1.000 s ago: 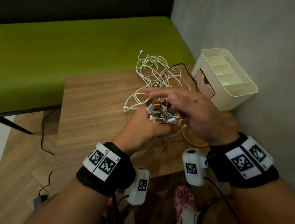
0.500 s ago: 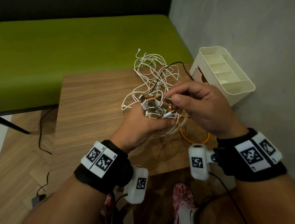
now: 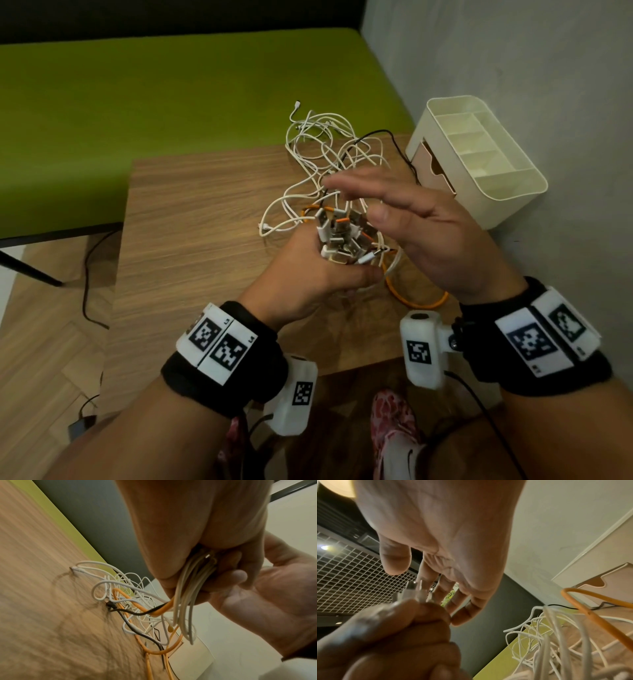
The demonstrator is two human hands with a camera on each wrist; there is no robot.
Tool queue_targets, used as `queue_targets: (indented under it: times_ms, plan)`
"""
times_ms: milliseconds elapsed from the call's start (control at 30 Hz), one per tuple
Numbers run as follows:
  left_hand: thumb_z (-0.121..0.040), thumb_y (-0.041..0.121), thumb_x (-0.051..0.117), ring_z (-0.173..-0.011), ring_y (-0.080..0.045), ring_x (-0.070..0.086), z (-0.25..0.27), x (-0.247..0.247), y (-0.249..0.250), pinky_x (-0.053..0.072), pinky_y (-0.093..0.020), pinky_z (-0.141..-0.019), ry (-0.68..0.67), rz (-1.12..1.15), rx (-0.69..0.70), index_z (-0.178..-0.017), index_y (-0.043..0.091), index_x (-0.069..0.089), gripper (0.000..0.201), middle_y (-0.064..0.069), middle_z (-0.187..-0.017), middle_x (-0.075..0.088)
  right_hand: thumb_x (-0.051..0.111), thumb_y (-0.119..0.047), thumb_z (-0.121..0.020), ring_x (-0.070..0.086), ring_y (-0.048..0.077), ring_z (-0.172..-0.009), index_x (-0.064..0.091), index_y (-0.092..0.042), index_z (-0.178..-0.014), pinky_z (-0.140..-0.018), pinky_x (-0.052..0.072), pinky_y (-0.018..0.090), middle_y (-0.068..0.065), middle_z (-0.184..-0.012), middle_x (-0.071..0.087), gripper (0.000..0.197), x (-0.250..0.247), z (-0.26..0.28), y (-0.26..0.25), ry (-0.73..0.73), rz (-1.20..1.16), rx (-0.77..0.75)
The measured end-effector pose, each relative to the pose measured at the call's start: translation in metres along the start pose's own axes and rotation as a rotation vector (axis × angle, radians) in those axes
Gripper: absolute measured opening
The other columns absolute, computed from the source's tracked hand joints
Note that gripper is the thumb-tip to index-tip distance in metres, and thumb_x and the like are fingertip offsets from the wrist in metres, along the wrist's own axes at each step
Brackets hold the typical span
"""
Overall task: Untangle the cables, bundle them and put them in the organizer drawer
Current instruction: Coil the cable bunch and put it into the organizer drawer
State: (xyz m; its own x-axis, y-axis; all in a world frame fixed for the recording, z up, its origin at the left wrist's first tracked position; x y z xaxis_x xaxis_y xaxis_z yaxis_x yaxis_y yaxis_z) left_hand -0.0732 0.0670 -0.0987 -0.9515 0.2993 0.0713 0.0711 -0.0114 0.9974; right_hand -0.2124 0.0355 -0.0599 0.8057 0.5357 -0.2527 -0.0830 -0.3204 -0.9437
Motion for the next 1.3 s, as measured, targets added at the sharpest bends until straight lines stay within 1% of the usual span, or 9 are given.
queue_targets:
  times_ms: [233,333,467,600,733,800,1000,1167,1300]
  plan:
    - [-0.073,-0.007,0.075,-0.066,-0.01,0.063,0.001,-0.001,0.002,0.051,-0.024,-0.056,0.022,0.092,0.07,-0.086,0.02,0.065,0.031,0.006,-0.074,0.067,0.05,-0.03,-0.09,0.049,0.029,-0.133,0.051,-0.001,-0.136,-0.109,0.038,0.045,0.018,-0.14,0.054,0.055,0.014,-0.002,0.005,-0.063,-0.257,0.066]
    - [-0.066,0.002,0.078,-0.064,-0.017,0.061,-0.003,-0.013,0.0,0.049,-0.026,-0.056,0.135,0.281,0.1,-0.095,0.008,0.065,0.033,-0.01,-0.082,0.067,0.062,-0.021,-0.068,0.046,0.026,-0.135,0.034,-0.017,-0.148,-0.102,0.043,0.039,0.012,-0.149,0.045,0.085,0.015,0.0,0.018,-0.123,-0.508,0.196]
    - [-0.065,0.013,0.074,-0.051,-0.013,0.054,-0.003,-0.026,0.001,0.043,-0.031,-0.056,0.226,0.334,0.127,-0.067,0.019,0.069,0.009,0.001,-0.058,0.06,0.074,-0.034,-0.07,0.052,0.002,-0.124,0.041,-0.053,-0.131,-0.103,0.044,0.031,-0.02,-0.131,0.056,0.072,0.027,0.007,0.038,-0.244,0.125,0.371]
    - [-0.068,0.013,0.073,-0.048,-0.014,0.051,-0.003,-0.026,0.004,0.04,-0.032,-0.056,0.243,0.323,0.146,-0.058,0.019,0.064,0.015,0.007,-0.049,0.053,0.062,-0.058,-0.08,0.053,0.015,-0.112,0.052,-0.042,-0.126,-0.098,0.044,0.041,-0.021,-0.109,0.056,0.049,0.033,0.0,0.043,-0.179,0.593,0.254]
    - [-0.066,0.011,0.076,-0.056,-0.018,0.053,-0.005,-0.028,0.002,0.044,-0.028,-0.058,0.263,0.352,0.167,-0.067,0.012,0.059,0.017,0.0,-0.057,0.056,0.052,-0.049,-0.085,0.064,0.015,-0.094,0.07,-0.024,-0.102,-0.088,0.046,0.054,-0.008,-0.096,0.07,0.035,0.037,-0.001,0.044,-0.111,0.643,0.038]
    - [-0.065,0.011,0.078,-0.061,-0.022,0.052,-0.005,-0.028,-0.002,0.042,-0.032,-0.06,0.238,0.285,0.162,-0.069,0.012,0.06,0.019,-0.002,-0.061,0.056,0.053,-0.043,-0.087,0.063,0.008,-0.091,0.072,-0.021,-0.101,-0.083,0.049,0.054,-0.014,-0.095,0.069,0.032,0.037,-0.001,0.04,-0.088,0.601,-0.02]
    - [-0.075,0.012,0.077,-0.046,-0.011,0.041,-0.001,-0.022,-0.001,0.036,-0.025,-0.049,0.214,0.165,0.117,-0.062,0.006,0.05,0.031,0.006,-0.049,0.046,0.059,-0.041,-0.091,0.06,-0.004,-0.094,0.066,-0.037,-0.105,-0.085,0.049,0.051,-0.028,-0.099,0.064,0.016,0.035,-0.003,0.035,-0.107,0.582,-0.037]
    - [-0.079,0.028,0.07,-0.051,-0.021,0.039,0.0,-0.022,0.0,0.036,-0.039,-0.055,0.236,0.174,0.116,-0.068,0.003,0.051,0.034,0.001,-0.053,0.044,0.065,-0.046,-0.084,0.054,0.005,-0.117,0.069,-0.039,-0.113,-0.109,0.025,0.046,-0.018,-0.116,0.066,0.03,0.018,-0.002,0.028,-0.198,0.836,0.14]
    - [-0.082,0.025,0.071,-0.053,-0.015,0.05,-0.001,-0.024,0.0,0.042,-0.027,-0.057,0.252,0.116,0.098,-0.071,0.01,0.057,0.023,0.004,-0.056,0.056,0.062,-0.029,-0.084,0.065,0.003,-0.097,0.078,-0.025,-0.102,-0.092,0.048,0.044,-0.015,-0.103,0.071,0.025,-0.011,-0.001,0.006,0.062,0.696,-0.042]
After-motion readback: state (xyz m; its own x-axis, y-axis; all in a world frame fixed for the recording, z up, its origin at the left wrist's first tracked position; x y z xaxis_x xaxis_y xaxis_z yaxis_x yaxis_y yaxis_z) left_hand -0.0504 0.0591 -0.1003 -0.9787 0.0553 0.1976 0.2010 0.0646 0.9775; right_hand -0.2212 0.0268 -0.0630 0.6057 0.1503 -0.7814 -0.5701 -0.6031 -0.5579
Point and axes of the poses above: each hand's wrist, its own z-axis away from the middle knuckle, its own x-axis out of the palm, y = z × x, the point moved 3 cm from there along -z, towards the middle knuckle
